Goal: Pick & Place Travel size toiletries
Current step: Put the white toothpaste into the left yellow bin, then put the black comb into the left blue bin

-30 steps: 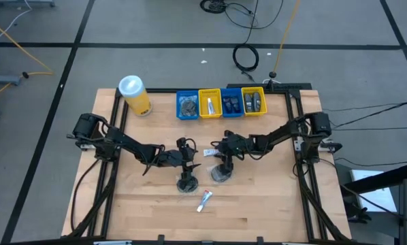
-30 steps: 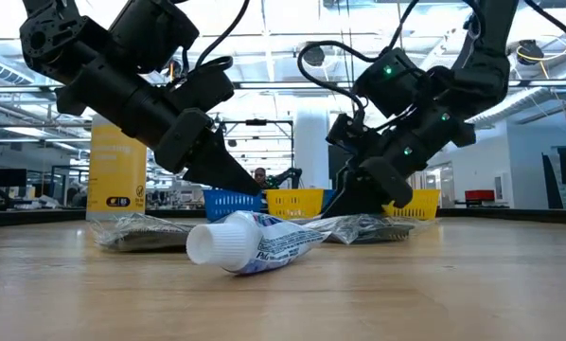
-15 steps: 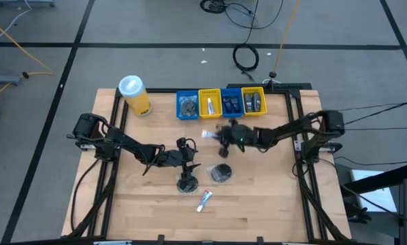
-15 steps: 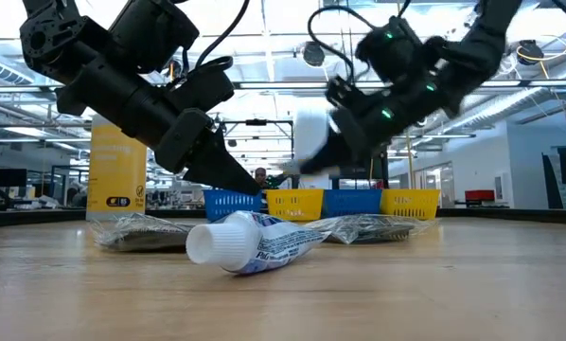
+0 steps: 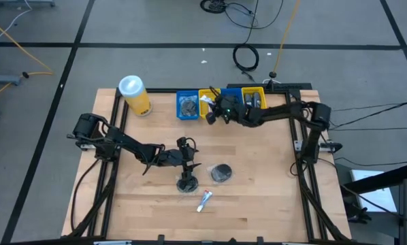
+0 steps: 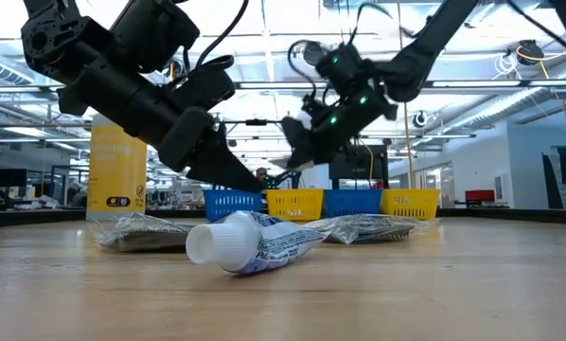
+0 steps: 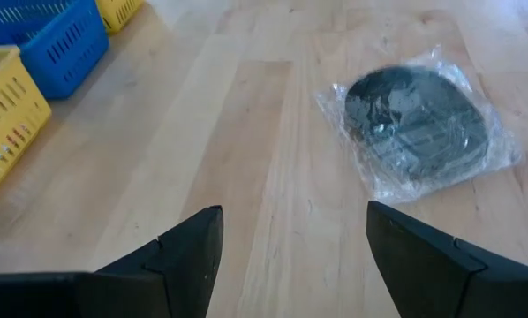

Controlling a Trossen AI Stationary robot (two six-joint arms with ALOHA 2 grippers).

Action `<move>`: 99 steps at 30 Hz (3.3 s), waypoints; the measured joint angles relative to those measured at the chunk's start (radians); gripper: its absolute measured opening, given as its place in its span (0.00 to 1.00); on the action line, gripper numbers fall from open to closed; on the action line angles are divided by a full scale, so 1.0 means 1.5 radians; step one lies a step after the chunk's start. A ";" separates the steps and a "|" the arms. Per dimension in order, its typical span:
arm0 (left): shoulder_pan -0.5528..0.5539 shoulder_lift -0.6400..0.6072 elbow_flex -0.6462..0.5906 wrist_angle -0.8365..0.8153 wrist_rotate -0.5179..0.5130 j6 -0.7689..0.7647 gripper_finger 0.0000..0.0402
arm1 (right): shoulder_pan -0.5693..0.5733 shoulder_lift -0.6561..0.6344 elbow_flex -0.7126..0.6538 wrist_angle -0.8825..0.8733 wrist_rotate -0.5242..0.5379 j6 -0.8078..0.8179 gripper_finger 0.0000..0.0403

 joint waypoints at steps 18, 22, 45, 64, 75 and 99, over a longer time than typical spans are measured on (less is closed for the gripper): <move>0.000 0.000 0.000 -0.009 0.001 -0.002 0.67 | -0.024 0.096 0.035 0.040 -0.001 0.077 0.25; 0.000 0.000 0.000 -0.010 0.002 -0.003 0.67 | -0.024 0.095 0.035 0.076 -0.002 0.075 0.36; -0.049 -0.053 0.000 -0.046 -0.097 0.021 0.67 | 0.178 -0.211 -0.294 0.198 -0.121 -0.114 0.49; -0.244 -0.193 0.000 -0.036 -0.458 0.147 0.67 | 0.517 -0.191 -0.496 0.411 0.216 -0.067 0.49; -0.223 -0.193 0.000 -0.204 -0.054 -0.019 0.67 | 0.517 -0.191 -0.496 0.410 0.225 -0.068 0.49; -0.069 -0.005 0.001 -0.186 0.196 -0.188 0.61 | 0.517 -0.191 -0.497 0.399 0.227 -0.063 0.49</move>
